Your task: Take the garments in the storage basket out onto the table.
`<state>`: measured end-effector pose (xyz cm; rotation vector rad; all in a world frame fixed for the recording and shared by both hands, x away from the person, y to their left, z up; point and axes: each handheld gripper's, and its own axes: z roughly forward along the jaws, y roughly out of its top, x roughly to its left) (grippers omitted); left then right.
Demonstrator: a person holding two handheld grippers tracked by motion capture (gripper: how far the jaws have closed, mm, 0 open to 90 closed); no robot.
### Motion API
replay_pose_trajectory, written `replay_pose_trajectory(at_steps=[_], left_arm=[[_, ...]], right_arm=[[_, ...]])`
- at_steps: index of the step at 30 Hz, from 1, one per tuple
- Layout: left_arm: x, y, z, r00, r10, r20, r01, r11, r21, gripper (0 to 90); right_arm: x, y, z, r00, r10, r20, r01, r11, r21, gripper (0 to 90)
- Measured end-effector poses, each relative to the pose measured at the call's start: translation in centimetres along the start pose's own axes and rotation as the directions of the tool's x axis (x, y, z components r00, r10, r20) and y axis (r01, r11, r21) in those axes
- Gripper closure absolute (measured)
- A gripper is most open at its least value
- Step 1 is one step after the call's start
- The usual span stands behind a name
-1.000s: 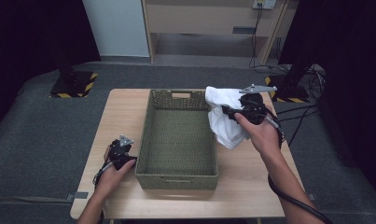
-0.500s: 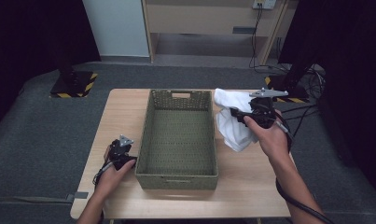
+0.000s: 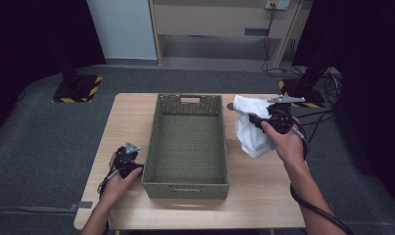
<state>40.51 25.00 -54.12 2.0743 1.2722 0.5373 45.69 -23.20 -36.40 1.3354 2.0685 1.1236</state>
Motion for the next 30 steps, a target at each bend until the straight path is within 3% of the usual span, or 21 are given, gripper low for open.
replay_pose_trajectory(at_steps=[15, 30], left_arm=[[0.0, 0.0, 0.0, 1.0, 0.001, 0.003, -0.001, 1.0, -0.003, 0.0], [0.0, 0.0, 0.0, 1.0, 0.001, 0.001, -0.001, 1.0, -0.002, 0.0]], right_arm=[[-3.8, -0.4, 3.9, 0.9968, 0.057, 0.055, -0.06, 0.997, 0.056, 50.7], [-6.1, -1.0, 8.3, 0.9941, 0.098, 0.047, -0.102, 0.99, 0.098, 50.7]])
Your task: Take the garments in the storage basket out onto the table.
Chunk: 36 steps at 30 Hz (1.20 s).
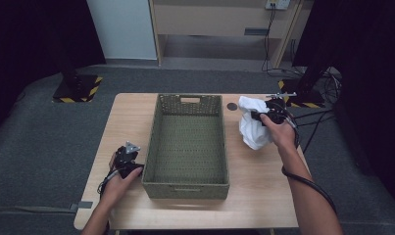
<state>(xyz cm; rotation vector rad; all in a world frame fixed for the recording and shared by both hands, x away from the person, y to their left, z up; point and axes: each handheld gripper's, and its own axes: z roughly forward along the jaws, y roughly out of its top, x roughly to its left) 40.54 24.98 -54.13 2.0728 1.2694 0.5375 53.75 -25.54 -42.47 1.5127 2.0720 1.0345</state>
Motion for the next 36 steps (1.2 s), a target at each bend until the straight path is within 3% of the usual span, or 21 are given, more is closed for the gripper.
replay_pose_trajectory(at_steps=[20, 36], left_arm=[[0.0, 0.0, 0.0, 1.0, 0.0, 0.0, 0.0, 1.0, 0.0, 0.0], [0.0, 0.0, 0.0, 1.0, 0.001, 0.0, -0.001, 1.0, 0.0, 0.0]], right_arm=[[-0.6, -1.7, 4.4, 1.0, 0.002, 0.004, -0.003, 0.995, 0.096, 50.1], [0.0, -2.2, 6.9, 0.998, -0.062, 0.011, 0.06, 0.988, 0.142, 48.5]])
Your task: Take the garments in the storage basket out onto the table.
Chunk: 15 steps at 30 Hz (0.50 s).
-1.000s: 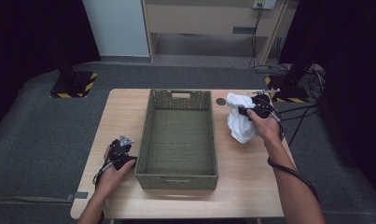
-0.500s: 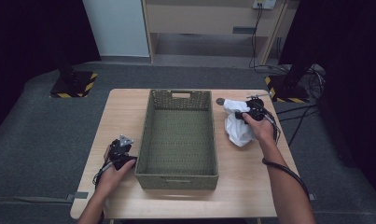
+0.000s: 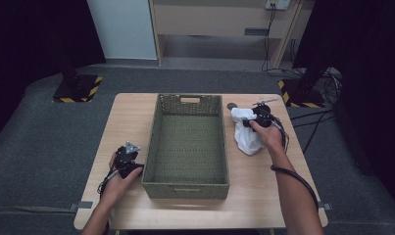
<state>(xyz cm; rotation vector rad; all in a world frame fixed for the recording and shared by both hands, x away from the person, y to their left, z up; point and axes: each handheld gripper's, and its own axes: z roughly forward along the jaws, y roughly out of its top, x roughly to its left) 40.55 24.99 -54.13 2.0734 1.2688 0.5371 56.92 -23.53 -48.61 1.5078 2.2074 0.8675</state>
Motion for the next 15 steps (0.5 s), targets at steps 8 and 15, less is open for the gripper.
replay_pose_trajectory(at_steps=[8, 15], left_arm=[[0.02, 0.02, 0.02, 1.0, 0.0, 0.003, 0.0, 1.0, 0.0, 0.0], [0.04, 0.02, 0.02, 1.0, 0.001, 0.004, -0.001, 1.0, 0.0, 0.0]], right_arm=[[0.0, -0.1, 0.5, 0.9997, -0.002, 0.026, 0.001, 1.0, 0.014, 45.1], [-0.06, -0.31, 0.76, 0.9996, 0.011, 0.027, -0.011, 1.0, 0.012, 42.1]])
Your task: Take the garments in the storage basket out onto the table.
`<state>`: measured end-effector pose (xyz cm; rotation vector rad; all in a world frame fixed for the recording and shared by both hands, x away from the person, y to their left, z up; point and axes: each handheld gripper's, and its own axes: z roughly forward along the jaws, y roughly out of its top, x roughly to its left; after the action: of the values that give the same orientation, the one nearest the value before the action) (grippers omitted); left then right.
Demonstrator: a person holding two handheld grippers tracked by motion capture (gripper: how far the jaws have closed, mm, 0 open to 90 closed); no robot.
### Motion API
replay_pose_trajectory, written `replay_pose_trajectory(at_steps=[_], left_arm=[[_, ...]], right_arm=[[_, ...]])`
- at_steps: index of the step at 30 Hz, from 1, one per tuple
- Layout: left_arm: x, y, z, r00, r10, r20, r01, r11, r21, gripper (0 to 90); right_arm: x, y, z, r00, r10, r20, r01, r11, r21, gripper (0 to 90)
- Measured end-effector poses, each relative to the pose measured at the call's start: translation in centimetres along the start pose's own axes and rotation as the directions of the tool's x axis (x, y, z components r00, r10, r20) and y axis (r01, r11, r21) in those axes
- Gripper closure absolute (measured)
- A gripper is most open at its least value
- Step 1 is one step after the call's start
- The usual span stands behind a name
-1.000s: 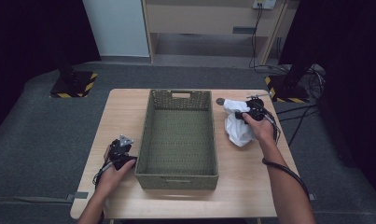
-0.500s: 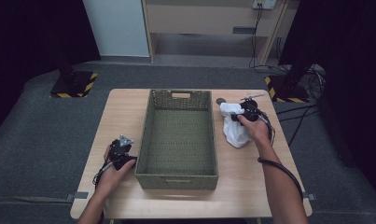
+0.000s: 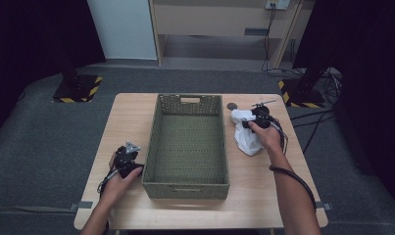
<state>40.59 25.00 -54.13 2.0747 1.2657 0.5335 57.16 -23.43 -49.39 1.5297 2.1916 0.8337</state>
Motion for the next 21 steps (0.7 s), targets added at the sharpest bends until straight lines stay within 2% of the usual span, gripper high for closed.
replay_pose_trajectory(at_steps=[21], left_arm=[[0.0, 0.0, 0.0, 1.0, 0.0, 0.0, 0.0, 1.0, 0.0, 0.0]], right_arm=[[0.22, 0.64, 0.8, 0.9997, -0.015, 0.018, 0.015, 1.0, -0.001, 39.4]])
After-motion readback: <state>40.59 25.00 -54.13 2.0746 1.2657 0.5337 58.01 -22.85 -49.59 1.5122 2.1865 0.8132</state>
